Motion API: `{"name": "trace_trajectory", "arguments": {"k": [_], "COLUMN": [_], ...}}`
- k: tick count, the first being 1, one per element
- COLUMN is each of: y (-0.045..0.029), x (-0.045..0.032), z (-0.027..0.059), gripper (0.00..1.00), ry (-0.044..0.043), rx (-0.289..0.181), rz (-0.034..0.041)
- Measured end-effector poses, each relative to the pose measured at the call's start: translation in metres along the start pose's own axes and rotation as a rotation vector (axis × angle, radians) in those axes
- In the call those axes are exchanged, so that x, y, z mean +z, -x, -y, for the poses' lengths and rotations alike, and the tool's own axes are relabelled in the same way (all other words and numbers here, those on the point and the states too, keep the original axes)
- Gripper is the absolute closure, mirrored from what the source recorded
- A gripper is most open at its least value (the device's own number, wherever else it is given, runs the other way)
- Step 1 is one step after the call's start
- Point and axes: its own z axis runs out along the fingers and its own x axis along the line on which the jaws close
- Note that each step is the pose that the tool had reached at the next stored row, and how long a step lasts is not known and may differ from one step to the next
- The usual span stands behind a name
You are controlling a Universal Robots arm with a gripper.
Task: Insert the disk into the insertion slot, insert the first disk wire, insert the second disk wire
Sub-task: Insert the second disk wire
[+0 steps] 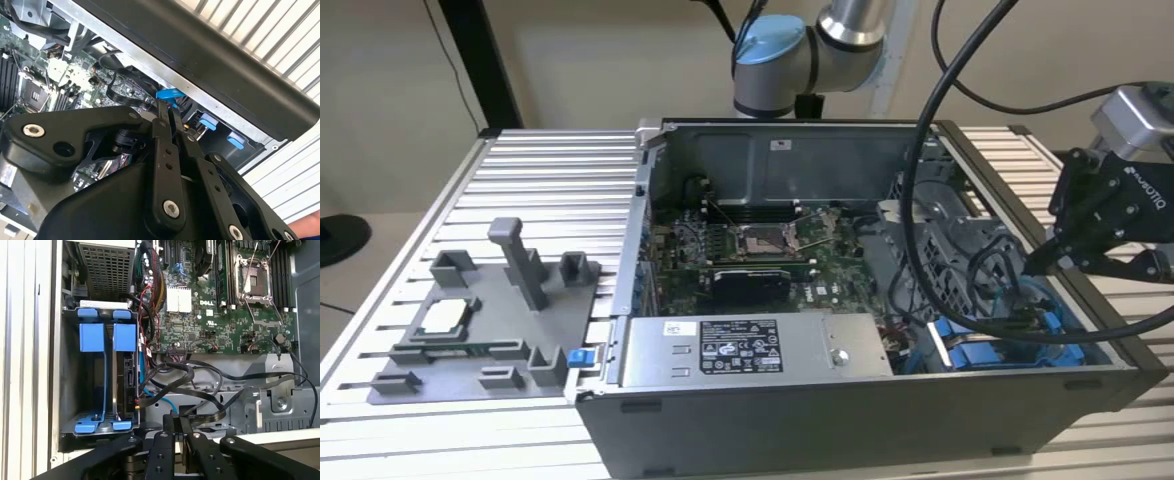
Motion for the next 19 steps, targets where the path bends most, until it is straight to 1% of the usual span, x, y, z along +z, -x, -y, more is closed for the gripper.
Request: {"name": "trace_trajectory", "arguments": {"k": [3,7,11,17,19], "y": [0.0,0.0012,0.0022,0.0028,0.0019], "x": [-0.0006,-0.0059,-0.0136,-0.0272,-0.0301], "z": [-0.0002,-0.0039,-0.0074,-0.011,-0.012], "gripper": [1.0,1.0,1.0,1.0,1.0], "ry": [0.0005,0.0024,0.0034,0.0039,0.0038], "rx": [0.0,0.003,0.005,0.011,0.013], "rz": [-0.0002,0.0029,0.0074,0.0096,0.0099]}}
